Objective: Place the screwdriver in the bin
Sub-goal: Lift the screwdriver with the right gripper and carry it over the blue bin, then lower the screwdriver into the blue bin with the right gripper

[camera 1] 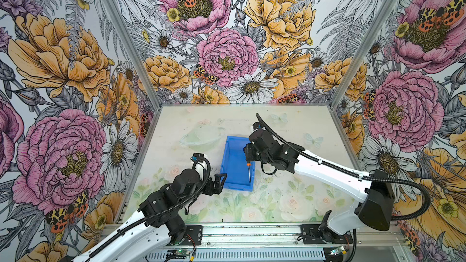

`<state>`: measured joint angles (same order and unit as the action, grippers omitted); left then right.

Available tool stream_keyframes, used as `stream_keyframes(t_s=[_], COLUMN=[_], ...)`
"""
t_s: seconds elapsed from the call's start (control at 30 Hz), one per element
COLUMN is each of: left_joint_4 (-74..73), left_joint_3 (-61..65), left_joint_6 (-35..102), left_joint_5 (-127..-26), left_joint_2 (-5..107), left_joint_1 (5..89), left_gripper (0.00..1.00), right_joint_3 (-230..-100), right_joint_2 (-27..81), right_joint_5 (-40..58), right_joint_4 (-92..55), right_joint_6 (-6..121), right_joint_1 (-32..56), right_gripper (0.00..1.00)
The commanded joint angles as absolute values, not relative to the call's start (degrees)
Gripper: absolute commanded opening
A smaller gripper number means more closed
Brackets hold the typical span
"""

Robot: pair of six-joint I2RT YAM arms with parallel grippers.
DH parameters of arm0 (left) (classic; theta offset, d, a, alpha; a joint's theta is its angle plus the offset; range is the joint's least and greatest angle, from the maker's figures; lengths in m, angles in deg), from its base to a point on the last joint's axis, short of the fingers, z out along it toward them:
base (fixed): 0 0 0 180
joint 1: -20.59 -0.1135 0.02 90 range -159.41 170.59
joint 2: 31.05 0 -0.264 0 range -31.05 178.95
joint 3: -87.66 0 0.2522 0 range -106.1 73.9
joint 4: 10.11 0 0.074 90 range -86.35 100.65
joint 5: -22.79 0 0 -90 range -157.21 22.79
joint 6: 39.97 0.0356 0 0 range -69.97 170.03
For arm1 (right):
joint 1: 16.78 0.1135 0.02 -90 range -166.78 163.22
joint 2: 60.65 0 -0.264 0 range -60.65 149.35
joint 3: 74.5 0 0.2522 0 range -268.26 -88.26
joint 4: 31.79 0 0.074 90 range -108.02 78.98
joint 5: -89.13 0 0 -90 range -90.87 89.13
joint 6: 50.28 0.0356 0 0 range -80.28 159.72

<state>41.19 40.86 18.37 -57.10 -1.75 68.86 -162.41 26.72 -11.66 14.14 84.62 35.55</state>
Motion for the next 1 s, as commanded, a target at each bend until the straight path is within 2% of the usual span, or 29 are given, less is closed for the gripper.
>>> stream_keyframes(t_s=[0.0, 0.97], left_joint_4=[41.55, 42.41], left_joint_3=[42.05, 42.5], left_joint_6=[16.69, 16.02], left_joint_5=[-55.61, -52.31], left_joint_2=[-3.16, -5.03], left_joint_1=[69.4, 69.55], left_gripper=[0.99, 0.99], right_joint_3=[-165.67, -174.66], right_joint_2=[29.12, 52.36], right_joint_5=[-12.52, -9.92], right_joint_4=[12.71, 9.05], right_joint_6=[83.35, 82.19], right_joint_1=[36.04, 34.9], right_gripper=[0.0, 0.0])
